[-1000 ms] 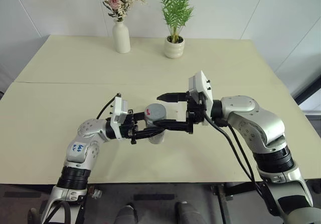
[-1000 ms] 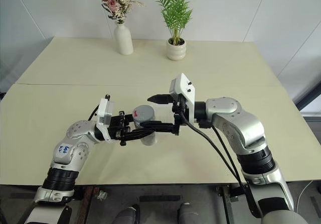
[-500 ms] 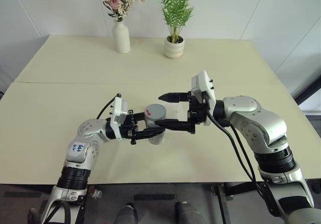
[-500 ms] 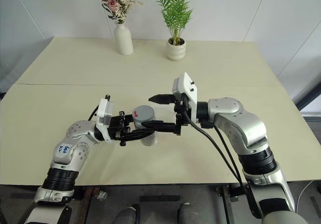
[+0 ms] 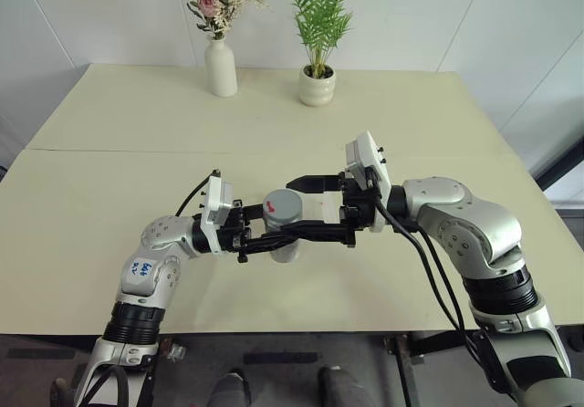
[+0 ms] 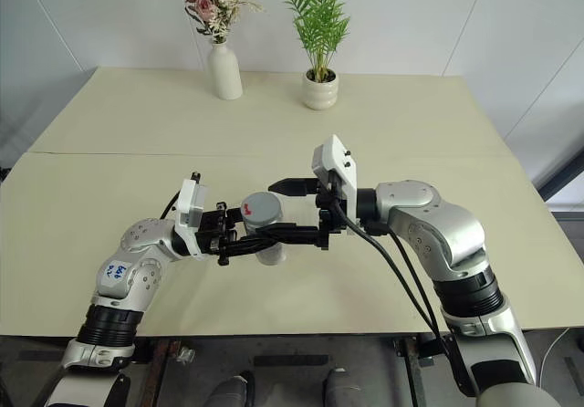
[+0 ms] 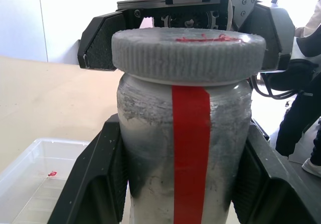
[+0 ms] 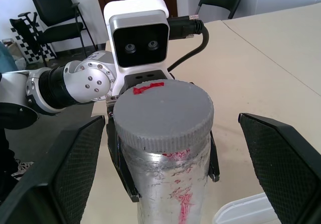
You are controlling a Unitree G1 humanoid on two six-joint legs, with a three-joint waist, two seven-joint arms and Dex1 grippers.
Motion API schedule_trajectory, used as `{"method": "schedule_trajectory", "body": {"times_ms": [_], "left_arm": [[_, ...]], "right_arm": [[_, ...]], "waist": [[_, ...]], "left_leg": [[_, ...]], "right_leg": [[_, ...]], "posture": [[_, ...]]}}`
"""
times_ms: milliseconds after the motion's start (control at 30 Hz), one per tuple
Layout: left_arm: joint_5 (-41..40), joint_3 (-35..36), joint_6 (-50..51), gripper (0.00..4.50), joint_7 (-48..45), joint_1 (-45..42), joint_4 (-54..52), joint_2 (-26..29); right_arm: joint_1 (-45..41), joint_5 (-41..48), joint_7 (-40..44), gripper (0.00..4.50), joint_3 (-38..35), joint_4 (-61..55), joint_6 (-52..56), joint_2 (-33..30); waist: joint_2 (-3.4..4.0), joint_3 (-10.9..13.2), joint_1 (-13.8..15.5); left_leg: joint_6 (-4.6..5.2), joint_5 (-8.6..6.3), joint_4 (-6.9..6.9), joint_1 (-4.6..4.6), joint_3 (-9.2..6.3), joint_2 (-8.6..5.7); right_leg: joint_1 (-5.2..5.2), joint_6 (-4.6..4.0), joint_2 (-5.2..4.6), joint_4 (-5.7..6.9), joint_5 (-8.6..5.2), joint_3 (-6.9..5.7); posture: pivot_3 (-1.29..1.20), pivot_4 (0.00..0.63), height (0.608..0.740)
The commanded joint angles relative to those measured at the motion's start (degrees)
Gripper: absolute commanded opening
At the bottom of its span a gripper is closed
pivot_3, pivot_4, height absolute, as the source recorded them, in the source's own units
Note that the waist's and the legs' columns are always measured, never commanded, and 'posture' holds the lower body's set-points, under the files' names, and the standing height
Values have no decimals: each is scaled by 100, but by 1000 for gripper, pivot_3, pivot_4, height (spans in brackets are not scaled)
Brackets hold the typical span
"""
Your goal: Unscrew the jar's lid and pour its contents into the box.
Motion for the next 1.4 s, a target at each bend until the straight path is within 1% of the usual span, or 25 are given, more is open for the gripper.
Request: {"method": "schedule_trajectory", "body": {"times_ms": [33, 433, 467, 500, 533, 600, 667, 700, 900, 1000, 1167, 1267, 1400], "left_arm": [[-84, 46, -50, 2193, -22, 5, -212, -13], [-76, 55, -79, 2193, -49, -18, -167, -7], [-75, 56, -80, 2193, -50, -18, -165, -5], [-74, 56, -80, 2193, -52, -19, -163, -2], [-72, 57, -80, 2193, -51, -20, -161, -2], [-72, 57, -79, 2193, -53, -21, -161, -1], [-71, 56, -78, 2193, -54, -21, -160, 0], [-70, 56, -77, 2193, -56, -21, -158, 2], [-64, 64, -63, 2193, -75, 1, -161, 15], [-64, 62, -51, 2193, -88, 27, -164, 24], [-108, 28, -6, 2193, -104, 108, -214, 81], [-133, 16, 32, 2193, -95, 130, -256, 103], [-161, -12, 85, 2193, -96, 152, -291, 142]], "right_arm": [[-132, 82, 21, 4492, -103, -96, -25, 47], [-197, -66, 15, 4492, -41, 8, -106, 263], [-194, -70, 8, 4205, -45, 12, -107, 281], [-189, -62, 9, 4119, -52, 12, -110, 297], [-183, -46, 20, 3899, -58, 8, -109, 311], [-180, -48, 26, 3306, -51, 9, -120, 331], [-173, -88, 18, 2613, -32, 5, -151, 345], [-173, -121, -1, 2546, -25, 6, -182, 357], [-274, 19, -33, 2546, -190, -85, -226, 484], [-497, 441, -152, 2546, -559, -107, -110, 665], [-692, 822, -315, 2546, -963, 13, -70, 809], [-713, 816, -339, 2546, -1045, 91, -62, 699], [-665, 790, -328, 2546, -1150, 135, -54, 552]], "waist": [[0, 0, 2], [0, 0, 0], [0, 0, 0], [0, 0, 0], [0, 0, 1], [0, 0, -1], [0, 0, 0], [0, 0, 1], [0, 0, -1], [0, 0, -7], [0, 0, 0], [17, 10, -2], [16, 9, 2]], "left_leg": [[0, 0, 0, 0, 0, 0], [0, 0, -1, 0, 0, 0], [0, 0, -1, 0, 0, 0], [0, 0, -1, 0, 0, 0], [0, 0, -1, 0, 0, 0], [0, 0, 0, 0, 0, 0], [0, 0, -1, 0, 0, 0], [0, 0, -1, 0, 0, 0], [0, 0, -1, 0, 0, 0], [0, 0, -1, 0, 0, 0], [0, 0, -1, -1, 0, 0], [0, 0, -1, -1, 1, -1], [0, 0, -3, -2, -4, 1]], "right_leg": [[0, 0, 0, 0, 0, 0], [0, 0, 0, 0, 0, 0], [0, 0, 0, 0, 0, 0], [0, 0, 0, 0, 0, 0], [0, 0, 0, 0, 0, 0], [0, 0, 0, 0, 0, 0], [0, 0, 0, 0, 0, 0], [0, 0, 0, 0, 0, 0], [0, 0, 0, 0, 0, 0], [-1, 0, 0, 0, 0, 0], [-1, 0, 0, 1, 0, 0], [-1, 0, -1, 1, 0, 0], [-2, 0, 1, 0, 0, -4]], "posture": [[0, 150, 740], [0, 150, 740], [0, 150, 740], [0, 150, 740], [0, 150, 740], [0, 150, 740], [0, 150, 740], [0, 150, 740], [0, 150, 740], [0, 150, 740], [0, 150, 740], [0, 150, 740], [0, 150, 740]]}}
